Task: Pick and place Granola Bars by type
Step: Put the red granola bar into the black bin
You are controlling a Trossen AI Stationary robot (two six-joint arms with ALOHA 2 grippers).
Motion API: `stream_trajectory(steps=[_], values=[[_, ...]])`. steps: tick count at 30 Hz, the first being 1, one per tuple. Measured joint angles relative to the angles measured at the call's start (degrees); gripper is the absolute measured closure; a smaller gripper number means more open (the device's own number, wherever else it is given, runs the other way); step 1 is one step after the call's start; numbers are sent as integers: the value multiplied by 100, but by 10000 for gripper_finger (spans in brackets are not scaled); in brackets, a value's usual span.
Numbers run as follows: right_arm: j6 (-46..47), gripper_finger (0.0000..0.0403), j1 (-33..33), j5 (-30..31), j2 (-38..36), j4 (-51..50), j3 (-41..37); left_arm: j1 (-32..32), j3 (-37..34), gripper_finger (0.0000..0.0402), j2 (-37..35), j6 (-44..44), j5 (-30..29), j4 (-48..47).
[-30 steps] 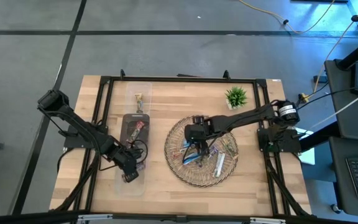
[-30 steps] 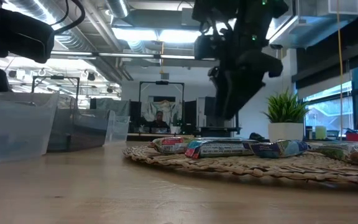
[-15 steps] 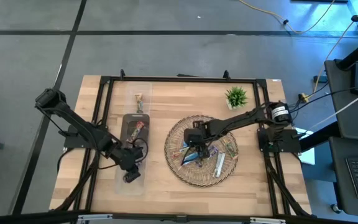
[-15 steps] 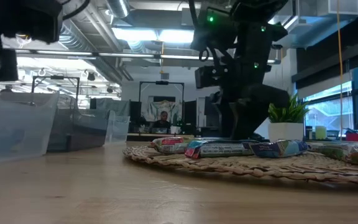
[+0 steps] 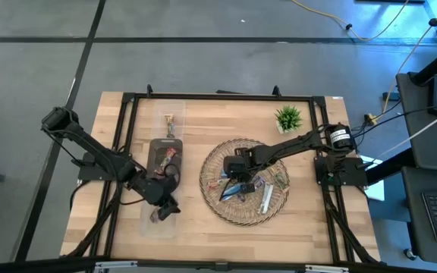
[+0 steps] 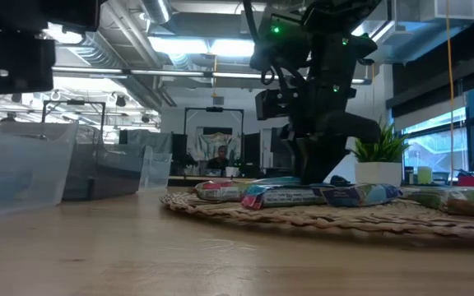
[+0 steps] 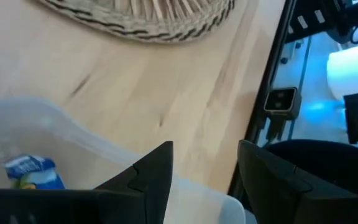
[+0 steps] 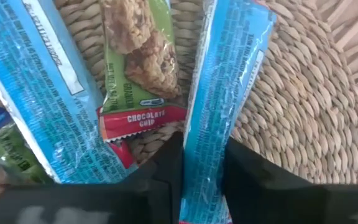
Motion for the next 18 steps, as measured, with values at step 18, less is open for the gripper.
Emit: stream_trajectory(steps=[18], values=[[966, 323, 27, 1119, -1349, -319, 962, 505, -2, 232, 4, 4029, -2742, 1971]])
